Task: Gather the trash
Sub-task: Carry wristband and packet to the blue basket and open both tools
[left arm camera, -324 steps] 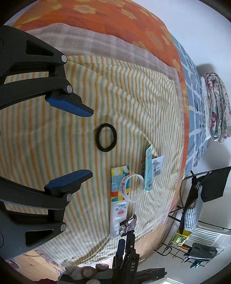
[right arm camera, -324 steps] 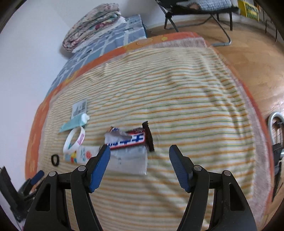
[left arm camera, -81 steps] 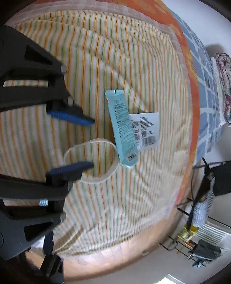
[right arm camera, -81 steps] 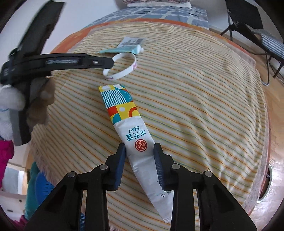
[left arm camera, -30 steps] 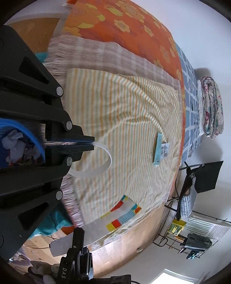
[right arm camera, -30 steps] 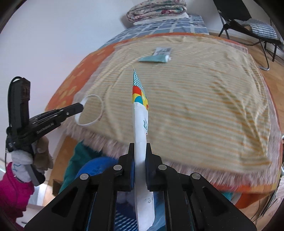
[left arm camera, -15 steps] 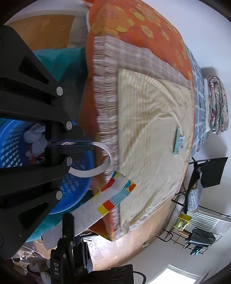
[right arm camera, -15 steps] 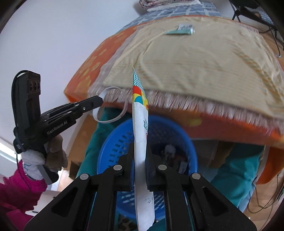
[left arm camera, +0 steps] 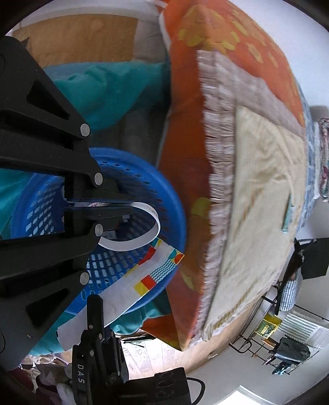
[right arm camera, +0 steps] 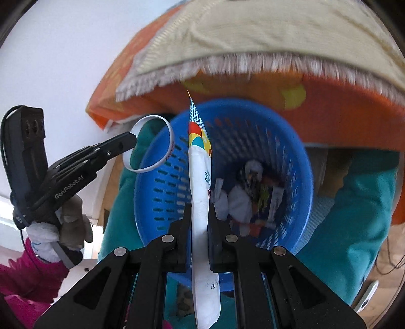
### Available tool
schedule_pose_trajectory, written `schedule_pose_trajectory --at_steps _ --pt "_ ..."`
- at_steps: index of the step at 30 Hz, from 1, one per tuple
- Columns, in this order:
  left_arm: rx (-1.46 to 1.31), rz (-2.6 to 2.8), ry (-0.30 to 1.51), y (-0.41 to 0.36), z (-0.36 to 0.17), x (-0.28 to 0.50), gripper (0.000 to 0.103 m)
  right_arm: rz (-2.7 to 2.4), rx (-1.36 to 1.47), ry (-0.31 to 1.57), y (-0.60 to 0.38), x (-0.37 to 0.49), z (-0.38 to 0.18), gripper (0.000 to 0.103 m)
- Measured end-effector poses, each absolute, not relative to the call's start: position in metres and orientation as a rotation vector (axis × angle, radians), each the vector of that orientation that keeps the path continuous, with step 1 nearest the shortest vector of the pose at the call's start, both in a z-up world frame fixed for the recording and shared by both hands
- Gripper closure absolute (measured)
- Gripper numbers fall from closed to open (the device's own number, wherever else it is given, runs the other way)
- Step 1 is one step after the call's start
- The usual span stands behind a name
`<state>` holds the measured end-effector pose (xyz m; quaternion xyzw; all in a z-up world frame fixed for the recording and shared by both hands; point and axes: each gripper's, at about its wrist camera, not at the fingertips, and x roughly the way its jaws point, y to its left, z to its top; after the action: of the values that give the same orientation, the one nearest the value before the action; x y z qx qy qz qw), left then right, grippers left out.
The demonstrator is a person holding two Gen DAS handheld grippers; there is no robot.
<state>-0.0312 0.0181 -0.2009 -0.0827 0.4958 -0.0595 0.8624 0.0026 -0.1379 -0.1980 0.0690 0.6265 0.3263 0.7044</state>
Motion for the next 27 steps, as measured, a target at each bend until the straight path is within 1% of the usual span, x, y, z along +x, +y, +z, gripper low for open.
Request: schedule_pose_trajectory --at_steps 9,27 --pt "-0.193 -0.118 1.090 0.015 -0.223 -0.039 0.103 0.703 0.191 1.452 -0.138 0.002 -0.217 0.095" --pt "-0.179 -0.122 1.108 0.008 -0.228 -0.038 0.103 0.644 0.163 1.457 -0.136 0.005 -0.221 0.094"
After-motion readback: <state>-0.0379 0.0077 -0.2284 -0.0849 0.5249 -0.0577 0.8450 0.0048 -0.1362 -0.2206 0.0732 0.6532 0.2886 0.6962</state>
